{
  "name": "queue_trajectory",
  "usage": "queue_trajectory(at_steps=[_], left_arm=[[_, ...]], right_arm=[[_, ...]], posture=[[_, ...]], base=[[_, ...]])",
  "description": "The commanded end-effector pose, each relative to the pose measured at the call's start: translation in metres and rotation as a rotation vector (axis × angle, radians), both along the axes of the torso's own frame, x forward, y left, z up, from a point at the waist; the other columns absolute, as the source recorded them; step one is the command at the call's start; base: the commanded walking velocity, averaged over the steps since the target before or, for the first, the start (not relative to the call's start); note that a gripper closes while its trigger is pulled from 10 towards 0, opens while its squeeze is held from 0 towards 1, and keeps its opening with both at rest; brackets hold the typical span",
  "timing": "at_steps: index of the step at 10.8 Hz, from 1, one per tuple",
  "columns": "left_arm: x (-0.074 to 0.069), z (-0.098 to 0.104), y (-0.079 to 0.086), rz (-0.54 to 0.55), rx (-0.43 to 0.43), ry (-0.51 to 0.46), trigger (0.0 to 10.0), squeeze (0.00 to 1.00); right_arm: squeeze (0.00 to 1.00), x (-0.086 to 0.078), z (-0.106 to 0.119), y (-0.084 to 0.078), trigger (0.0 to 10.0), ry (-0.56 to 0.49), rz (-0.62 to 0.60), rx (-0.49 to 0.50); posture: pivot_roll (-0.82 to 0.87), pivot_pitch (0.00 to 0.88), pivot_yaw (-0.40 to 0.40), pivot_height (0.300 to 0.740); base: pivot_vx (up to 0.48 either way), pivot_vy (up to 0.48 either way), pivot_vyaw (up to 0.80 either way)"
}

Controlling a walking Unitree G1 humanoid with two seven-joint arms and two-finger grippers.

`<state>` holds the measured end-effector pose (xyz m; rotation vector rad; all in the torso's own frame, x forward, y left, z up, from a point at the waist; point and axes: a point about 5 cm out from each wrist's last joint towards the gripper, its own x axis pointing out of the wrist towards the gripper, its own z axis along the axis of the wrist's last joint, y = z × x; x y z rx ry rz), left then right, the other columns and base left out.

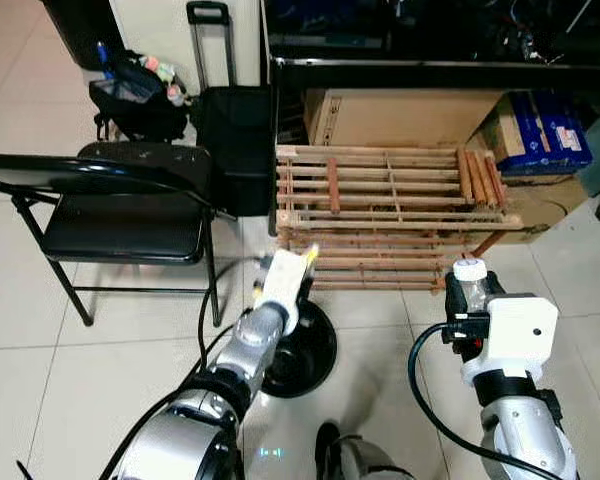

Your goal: Picking trash to rubbish bin

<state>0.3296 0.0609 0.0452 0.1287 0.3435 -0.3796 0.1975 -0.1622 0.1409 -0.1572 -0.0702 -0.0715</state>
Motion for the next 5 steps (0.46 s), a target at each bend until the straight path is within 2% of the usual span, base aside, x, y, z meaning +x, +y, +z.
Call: queue_trajectory(at_steps=[1,5], left_arm=[[-0.0064,-0.01,0.0009,0.018,0.003,0.046,2.4,0.0],[-0.0121,-0.0199,0.0085,0.035,0.035,0.077,1.9,0.0]], right_arm=[[0.0,-0.002,0.0029,-0.0045,10.0,0.001,-0.019,-0.012],[0.0,-0.0017,0.004,-0.0057,10.0,0.002,-0.019,-0.017]], posture=[[-0.08,0.252,-0.063,0.74],[-0.08,0.252,-0.067,0.74]], base=[[0.0,0.0,0.0],[0.0,0.0,0.0]])
